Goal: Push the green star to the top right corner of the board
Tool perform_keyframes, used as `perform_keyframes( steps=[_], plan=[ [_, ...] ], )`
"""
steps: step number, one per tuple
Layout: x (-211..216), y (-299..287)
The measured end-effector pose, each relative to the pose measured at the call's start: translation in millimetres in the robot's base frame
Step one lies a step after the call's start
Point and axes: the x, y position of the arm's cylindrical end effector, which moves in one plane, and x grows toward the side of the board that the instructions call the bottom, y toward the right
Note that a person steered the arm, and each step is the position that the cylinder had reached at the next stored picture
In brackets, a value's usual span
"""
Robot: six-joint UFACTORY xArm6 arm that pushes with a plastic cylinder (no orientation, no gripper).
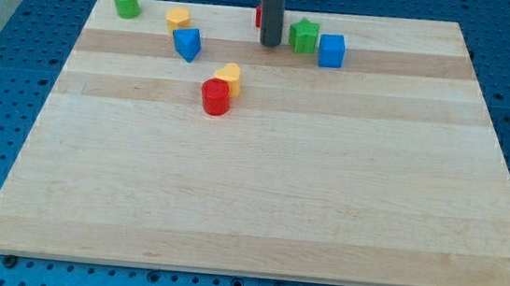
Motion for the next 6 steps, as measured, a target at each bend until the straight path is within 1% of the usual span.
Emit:
perform_keyframes(
  steps=[1, 2, 4, 5, 6],
  plan=[
    [3, 2],
    [-7, 13],
    [-11, 76],
    [-11, 100],
    [-22, 112]
  ],
)
